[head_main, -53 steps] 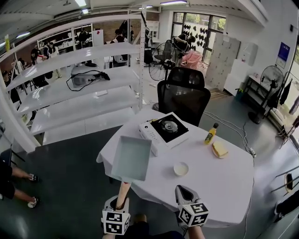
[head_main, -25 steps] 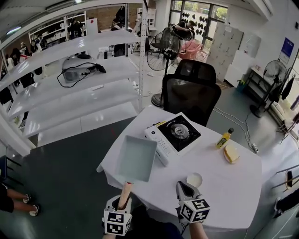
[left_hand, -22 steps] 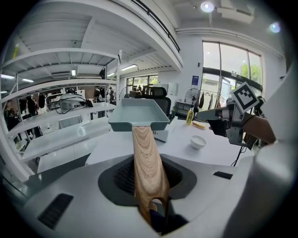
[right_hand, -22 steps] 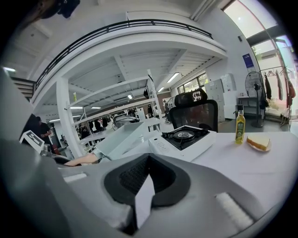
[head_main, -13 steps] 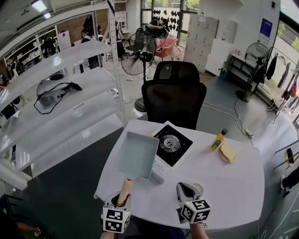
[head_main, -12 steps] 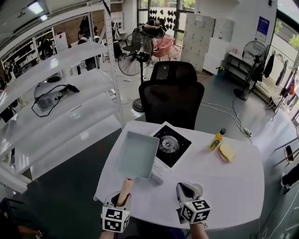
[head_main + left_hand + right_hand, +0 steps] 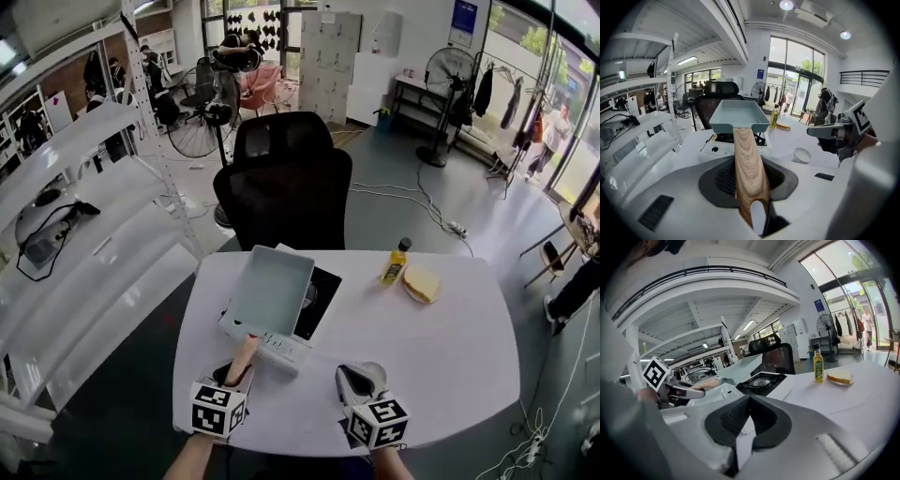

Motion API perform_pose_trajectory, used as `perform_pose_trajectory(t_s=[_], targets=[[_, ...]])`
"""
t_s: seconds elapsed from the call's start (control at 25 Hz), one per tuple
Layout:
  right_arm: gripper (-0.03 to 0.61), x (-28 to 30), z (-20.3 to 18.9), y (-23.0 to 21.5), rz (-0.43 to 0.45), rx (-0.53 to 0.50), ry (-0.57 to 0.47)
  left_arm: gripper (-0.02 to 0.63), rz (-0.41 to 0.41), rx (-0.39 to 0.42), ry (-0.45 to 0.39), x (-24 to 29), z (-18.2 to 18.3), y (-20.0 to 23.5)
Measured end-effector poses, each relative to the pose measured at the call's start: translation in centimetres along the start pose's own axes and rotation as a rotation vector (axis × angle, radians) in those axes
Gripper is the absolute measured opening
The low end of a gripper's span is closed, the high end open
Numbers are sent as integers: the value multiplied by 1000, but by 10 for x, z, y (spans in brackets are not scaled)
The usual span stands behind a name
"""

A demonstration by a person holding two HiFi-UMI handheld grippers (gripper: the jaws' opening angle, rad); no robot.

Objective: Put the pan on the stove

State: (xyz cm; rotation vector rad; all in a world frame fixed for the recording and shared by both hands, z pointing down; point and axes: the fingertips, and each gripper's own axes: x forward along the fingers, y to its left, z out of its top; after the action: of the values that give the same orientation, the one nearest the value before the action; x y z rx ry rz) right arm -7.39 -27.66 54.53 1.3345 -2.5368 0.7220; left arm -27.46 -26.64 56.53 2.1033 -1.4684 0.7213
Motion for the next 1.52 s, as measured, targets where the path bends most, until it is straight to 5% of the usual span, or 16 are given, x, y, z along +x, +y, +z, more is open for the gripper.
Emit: perform_pose_trajectory(t_s=[0.52, 1.52], targets=[[0, 3, -4, -25, -53, 27, 10, 104, -72, 69, 116, 65, 5, 14], [0, 7, -15, -31, -57, 36, 42, 138, -199, 183, 198, 85, 8, 27]])
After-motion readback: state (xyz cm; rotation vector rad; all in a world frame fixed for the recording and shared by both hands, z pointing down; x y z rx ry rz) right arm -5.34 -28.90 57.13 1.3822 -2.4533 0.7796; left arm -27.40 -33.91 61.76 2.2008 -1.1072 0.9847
